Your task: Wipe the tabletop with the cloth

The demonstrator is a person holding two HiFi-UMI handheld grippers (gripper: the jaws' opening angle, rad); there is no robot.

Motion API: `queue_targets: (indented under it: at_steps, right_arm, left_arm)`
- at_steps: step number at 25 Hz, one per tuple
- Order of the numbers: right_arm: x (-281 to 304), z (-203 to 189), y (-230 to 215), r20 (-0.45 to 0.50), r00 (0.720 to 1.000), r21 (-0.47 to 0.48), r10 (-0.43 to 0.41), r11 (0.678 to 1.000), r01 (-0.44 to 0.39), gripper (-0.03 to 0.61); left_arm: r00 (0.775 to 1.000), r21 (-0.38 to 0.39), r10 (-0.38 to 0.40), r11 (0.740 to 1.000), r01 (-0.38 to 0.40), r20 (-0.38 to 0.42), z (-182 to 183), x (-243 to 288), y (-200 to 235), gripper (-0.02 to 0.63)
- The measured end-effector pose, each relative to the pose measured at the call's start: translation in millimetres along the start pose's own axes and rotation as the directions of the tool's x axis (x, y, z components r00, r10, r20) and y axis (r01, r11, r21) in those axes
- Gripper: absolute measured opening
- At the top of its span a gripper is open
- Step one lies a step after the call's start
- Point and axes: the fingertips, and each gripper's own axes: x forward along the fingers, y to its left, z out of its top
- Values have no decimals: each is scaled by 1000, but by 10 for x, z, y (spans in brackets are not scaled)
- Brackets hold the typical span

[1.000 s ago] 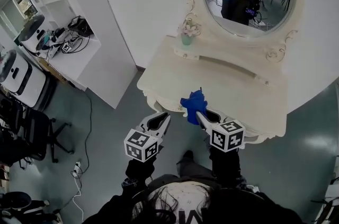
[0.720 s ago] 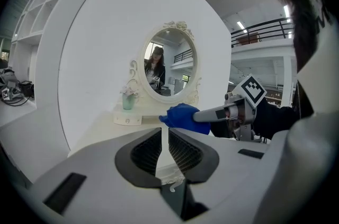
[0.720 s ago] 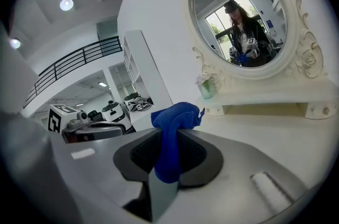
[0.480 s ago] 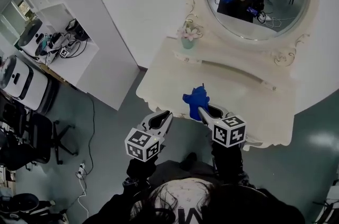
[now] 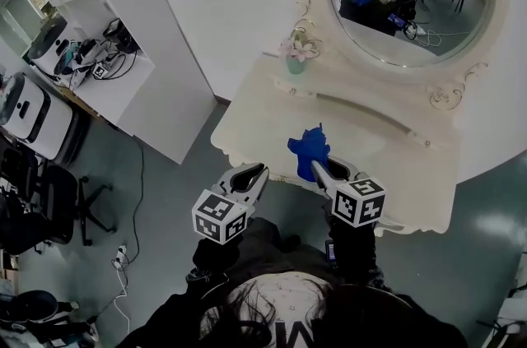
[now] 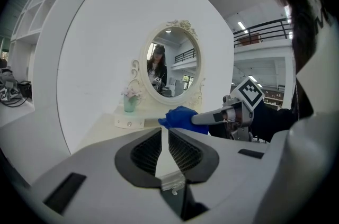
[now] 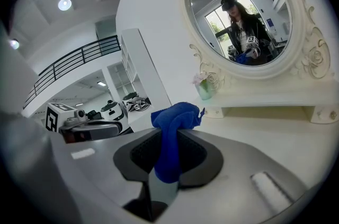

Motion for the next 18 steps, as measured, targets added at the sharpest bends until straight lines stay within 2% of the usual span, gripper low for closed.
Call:
queue_targets:
  at_steps: [9, 18]
  right_arm:
    - [282, -119, -127, -49, 999, 33, -5, 999, 6, 83]
    - [985, 22, -266, -96, 995, 38, -34, 999, 38, 83]
  left_arm:
    - [999, -30, 3, 1000, -4, -40, -93, 136, 258, 20]
    - [997, -37, -47, 998, 44, -67, 103, 524, 897, 20]
